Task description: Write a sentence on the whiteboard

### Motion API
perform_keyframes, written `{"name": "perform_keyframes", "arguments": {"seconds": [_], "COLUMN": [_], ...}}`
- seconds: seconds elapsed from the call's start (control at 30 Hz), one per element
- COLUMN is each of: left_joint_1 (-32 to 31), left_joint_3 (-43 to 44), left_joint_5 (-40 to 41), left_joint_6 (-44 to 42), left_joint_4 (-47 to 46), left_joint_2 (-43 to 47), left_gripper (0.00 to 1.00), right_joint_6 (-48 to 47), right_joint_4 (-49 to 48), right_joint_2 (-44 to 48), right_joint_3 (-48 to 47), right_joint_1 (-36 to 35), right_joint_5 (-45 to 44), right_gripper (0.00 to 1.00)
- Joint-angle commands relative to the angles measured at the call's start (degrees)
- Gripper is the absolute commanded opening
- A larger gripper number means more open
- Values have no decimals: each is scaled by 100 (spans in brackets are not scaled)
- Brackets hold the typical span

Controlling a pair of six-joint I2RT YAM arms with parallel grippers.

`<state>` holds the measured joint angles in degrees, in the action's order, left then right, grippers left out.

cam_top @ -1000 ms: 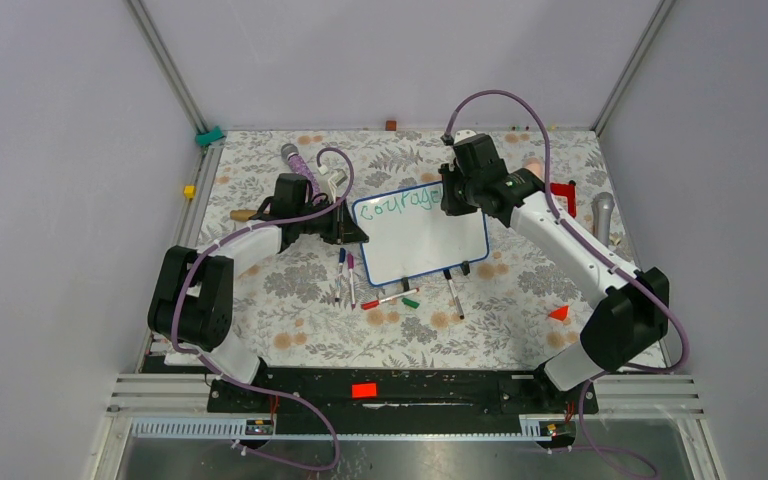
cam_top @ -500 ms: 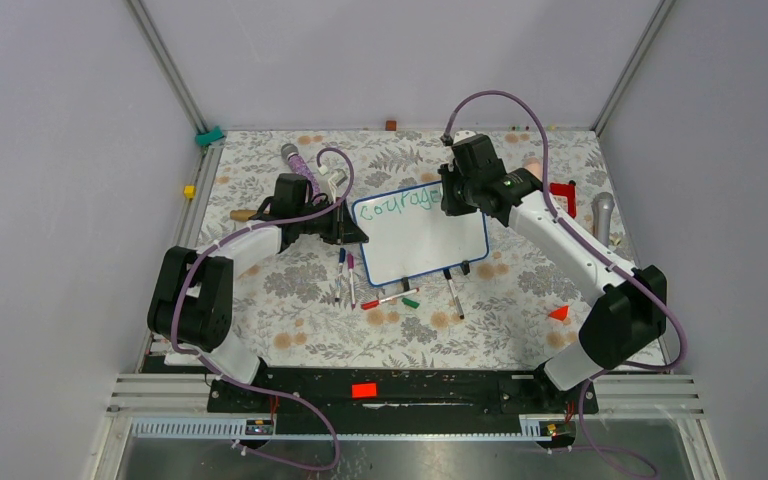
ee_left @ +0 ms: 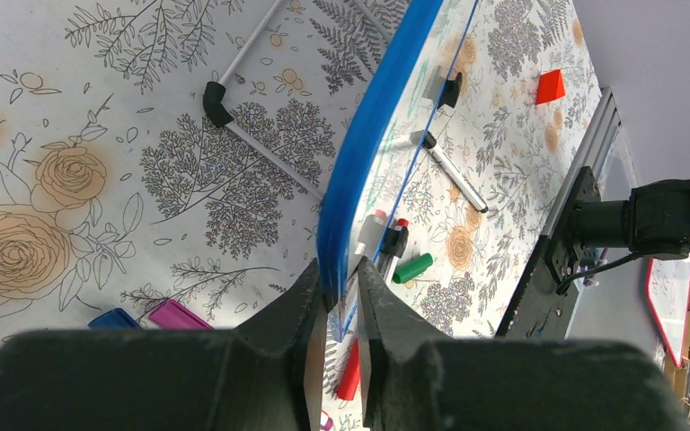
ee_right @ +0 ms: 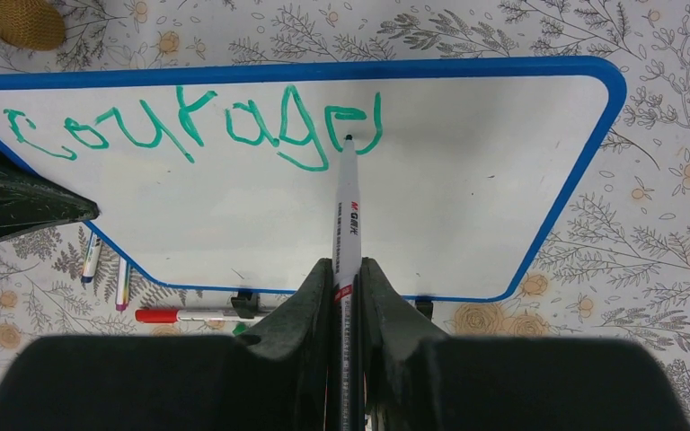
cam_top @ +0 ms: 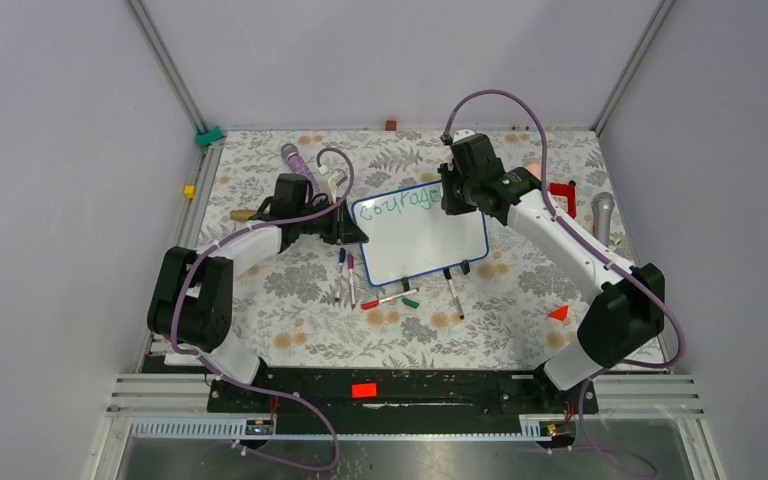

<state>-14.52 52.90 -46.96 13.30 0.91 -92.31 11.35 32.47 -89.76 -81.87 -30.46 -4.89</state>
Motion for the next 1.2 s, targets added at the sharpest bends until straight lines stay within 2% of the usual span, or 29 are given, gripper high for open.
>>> {"name": "perform_keyframes", "arguments": {"seconds": [0.0,0.3,0.73,1.17], "left_joint_1": [16,16,12,13], "left_joint_3": [158,154,150,168], "left_joint_5": [318,309,320,330], "left_joint_6": [-190,-195,-207,-205], "left_joint_4": [182,184,190,182], "left_joint_2": [168,179,189,179], "left_gripper": [0,0,0,0], "right_joint_6": [-24,-27,8,-59], "right_joint_4": [-147,-145,42,95], "right_joint_2": [-43,-84,-192,-230], "right_joint_3": [-244,-286,-462,-540], "right_joint_1": [-63,-83,-92,-92], "right_joint_5": [120,266,-328,-468], "right_gripper": [0,0,0,0]}}
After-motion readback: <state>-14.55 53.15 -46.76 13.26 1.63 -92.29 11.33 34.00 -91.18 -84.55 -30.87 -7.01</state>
